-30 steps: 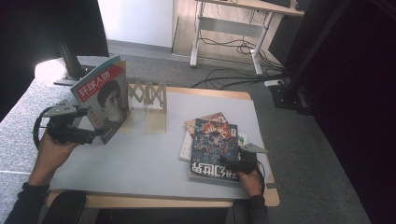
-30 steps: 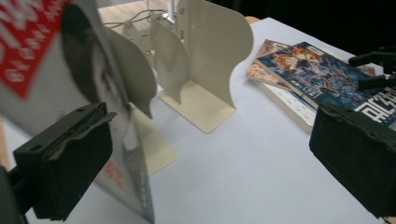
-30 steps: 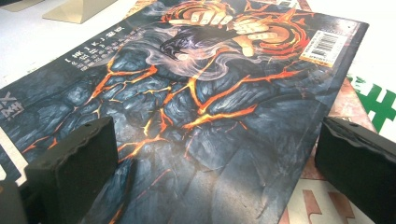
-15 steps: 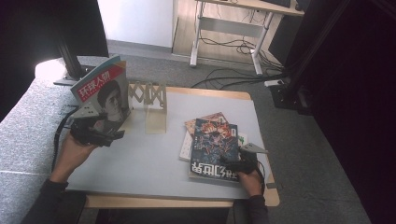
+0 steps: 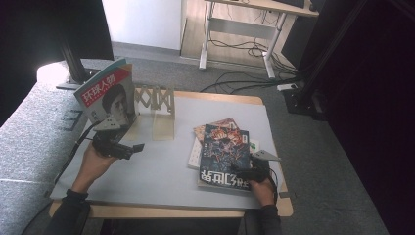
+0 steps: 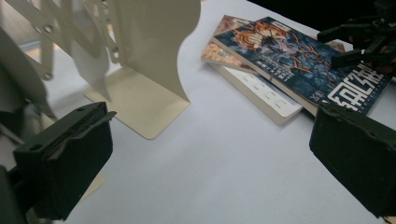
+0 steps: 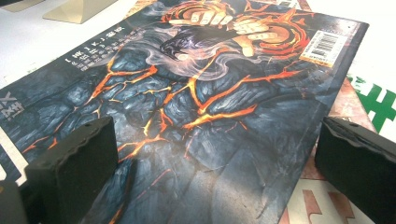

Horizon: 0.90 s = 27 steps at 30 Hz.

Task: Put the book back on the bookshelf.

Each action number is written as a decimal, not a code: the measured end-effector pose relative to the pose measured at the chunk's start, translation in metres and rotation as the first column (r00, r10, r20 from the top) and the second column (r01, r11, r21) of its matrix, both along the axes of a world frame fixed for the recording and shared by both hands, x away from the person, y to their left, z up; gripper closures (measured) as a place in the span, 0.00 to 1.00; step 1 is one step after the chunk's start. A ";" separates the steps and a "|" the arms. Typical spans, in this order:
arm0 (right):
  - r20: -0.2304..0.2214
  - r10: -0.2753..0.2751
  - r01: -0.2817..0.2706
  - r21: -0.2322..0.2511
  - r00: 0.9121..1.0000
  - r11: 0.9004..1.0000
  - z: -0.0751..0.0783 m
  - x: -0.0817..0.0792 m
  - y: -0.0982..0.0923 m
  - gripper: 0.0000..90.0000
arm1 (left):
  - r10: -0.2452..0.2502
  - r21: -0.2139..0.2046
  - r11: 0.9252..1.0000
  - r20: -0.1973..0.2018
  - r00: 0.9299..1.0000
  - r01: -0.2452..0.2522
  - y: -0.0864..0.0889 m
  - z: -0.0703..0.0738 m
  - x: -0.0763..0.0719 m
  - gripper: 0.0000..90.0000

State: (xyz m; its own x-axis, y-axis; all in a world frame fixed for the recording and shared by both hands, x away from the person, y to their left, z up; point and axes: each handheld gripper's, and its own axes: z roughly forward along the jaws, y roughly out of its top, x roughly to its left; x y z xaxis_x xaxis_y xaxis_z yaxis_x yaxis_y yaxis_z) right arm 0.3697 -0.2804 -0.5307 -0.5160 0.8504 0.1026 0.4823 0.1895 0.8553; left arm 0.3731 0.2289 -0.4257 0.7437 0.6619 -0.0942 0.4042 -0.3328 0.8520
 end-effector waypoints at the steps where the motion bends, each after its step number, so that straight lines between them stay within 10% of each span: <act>1: 0.000 0.000 0.000 0.000 1.000 1.000 0.000 0.000 0.000 0.00 | -0.002 -0.001 1.000 -0.007 1.000 0.002 -0.001 -0.004 0.001 0.00; 27: 0.000 0.000 0.000 0.000 1.000 1.000 0.000 0.000 0.000 0.00 | -0.078 0.092 0.992 -0.094 0.992 0.087 -0.034 -0.061 0.003 0.00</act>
State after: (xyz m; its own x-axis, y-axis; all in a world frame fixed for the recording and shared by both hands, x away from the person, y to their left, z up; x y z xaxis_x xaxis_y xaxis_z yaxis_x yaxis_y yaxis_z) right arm 0.3697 -0.2804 -0.5307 -0.5162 0.8504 0.1022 0.4820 0.1898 0.8554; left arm 0.3762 0.1954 -0.4862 0.7874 0.6079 -0.1028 0.4459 -0.4463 0.7759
